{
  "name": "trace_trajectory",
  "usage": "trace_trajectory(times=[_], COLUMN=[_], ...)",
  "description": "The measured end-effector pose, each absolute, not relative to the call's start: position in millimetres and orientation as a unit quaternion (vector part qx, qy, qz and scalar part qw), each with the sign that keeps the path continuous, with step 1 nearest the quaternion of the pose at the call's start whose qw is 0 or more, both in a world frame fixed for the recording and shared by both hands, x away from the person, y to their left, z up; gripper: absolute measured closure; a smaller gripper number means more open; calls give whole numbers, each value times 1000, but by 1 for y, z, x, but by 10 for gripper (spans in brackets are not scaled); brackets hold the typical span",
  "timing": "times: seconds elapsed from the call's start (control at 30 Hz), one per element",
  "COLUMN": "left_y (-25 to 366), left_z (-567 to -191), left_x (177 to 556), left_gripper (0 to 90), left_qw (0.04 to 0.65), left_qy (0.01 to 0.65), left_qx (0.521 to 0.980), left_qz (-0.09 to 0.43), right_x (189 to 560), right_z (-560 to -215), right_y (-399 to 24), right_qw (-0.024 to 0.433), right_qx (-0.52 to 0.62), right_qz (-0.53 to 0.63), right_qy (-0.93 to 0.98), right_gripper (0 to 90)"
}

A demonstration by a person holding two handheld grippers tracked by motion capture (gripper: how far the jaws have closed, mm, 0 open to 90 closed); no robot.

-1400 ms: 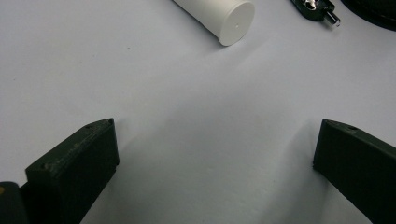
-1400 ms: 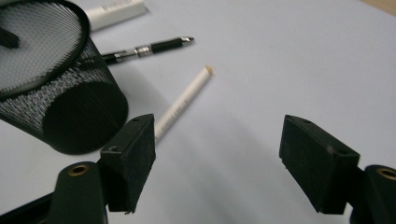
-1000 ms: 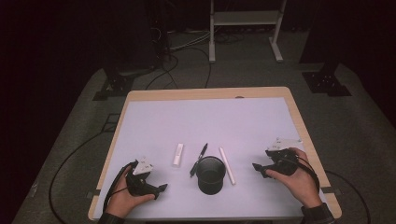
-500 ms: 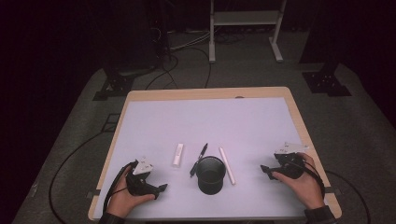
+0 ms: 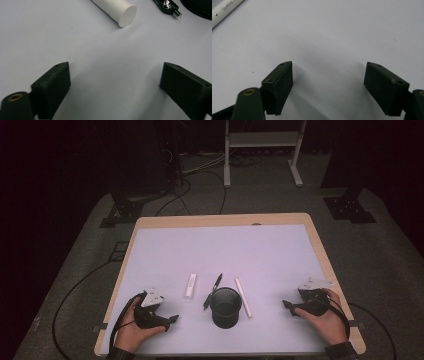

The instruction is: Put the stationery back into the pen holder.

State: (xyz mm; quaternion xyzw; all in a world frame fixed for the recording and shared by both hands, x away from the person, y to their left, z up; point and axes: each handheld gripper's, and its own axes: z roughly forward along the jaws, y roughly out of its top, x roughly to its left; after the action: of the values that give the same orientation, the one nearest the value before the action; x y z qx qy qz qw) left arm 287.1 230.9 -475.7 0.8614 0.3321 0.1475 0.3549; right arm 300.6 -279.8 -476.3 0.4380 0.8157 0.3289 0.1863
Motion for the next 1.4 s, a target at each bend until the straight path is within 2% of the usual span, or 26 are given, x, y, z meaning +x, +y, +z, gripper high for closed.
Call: trace_trajectory(times=[0.27,0.5,0.77,1.4], left_y=[231,231,228,217], left_z=[-470,-463,-455,-436], left_x=[286,287,291,312], left_gripper=[188,311,395,446], left_qw=[357,357,349,341], left_qy=[341,351,363,388], left_qx=[856,853,851,842], left_qz=[154,147,152,153], right_x=[294,294,294,295], right_z=[-483,-484,-484,-484], right_y=[-285,-285,-285,-285], right_qw=[194,198,198,195], right_qx=[444,448,448,450], right_qz=[360,356,356,356], right_qy=[798,796,796,795], right_gripper=[223,197,195,194])
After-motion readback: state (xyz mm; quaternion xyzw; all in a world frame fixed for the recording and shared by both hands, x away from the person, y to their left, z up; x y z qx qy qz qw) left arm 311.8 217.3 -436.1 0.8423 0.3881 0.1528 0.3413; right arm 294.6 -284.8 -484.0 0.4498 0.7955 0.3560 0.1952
